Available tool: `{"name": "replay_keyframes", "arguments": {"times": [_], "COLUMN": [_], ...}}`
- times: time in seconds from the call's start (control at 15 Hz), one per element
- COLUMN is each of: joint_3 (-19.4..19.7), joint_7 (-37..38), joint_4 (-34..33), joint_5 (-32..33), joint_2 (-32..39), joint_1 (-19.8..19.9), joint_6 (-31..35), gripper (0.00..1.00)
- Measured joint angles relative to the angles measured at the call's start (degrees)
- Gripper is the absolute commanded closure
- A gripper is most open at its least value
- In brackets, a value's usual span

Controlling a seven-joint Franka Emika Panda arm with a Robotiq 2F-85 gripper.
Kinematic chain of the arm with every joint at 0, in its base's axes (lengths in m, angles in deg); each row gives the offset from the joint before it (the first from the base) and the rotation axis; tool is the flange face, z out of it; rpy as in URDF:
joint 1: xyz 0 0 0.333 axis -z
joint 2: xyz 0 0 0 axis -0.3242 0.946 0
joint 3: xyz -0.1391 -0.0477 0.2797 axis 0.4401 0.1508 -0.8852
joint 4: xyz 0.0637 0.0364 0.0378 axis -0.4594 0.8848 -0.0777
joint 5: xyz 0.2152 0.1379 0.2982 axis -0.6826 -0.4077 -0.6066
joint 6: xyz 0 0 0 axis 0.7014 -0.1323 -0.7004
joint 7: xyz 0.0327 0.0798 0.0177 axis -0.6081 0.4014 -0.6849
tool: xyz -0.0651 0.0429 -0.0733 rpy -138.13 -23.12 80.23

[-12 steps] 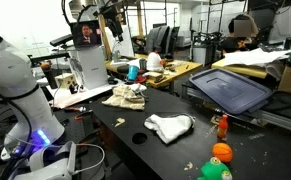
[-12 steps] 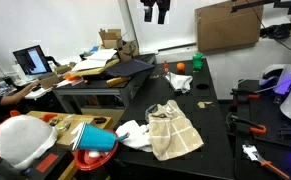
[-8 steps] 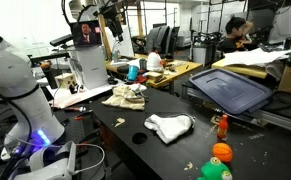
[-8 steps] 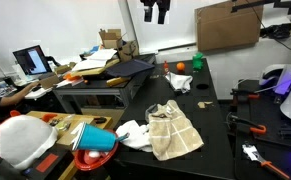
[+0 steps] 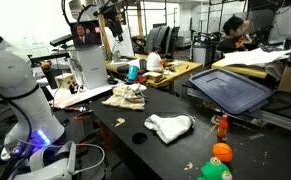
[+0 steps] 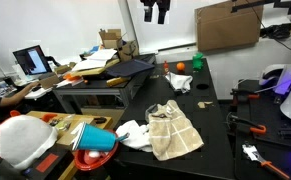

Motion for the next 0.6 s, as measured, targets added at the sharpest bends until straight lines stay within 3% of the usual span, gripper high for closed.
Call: {"name": "replay_keyframes", "arguments": {"times": [0.6], "joint_3": [-2.3], "joint_7": [0.8], "joint_4": [0.0], "joint_5": [0.1], "joint_2": [2.4], "joint_1": [-0.1], "joint_6": [0.0], "gripper": [0.0]}}
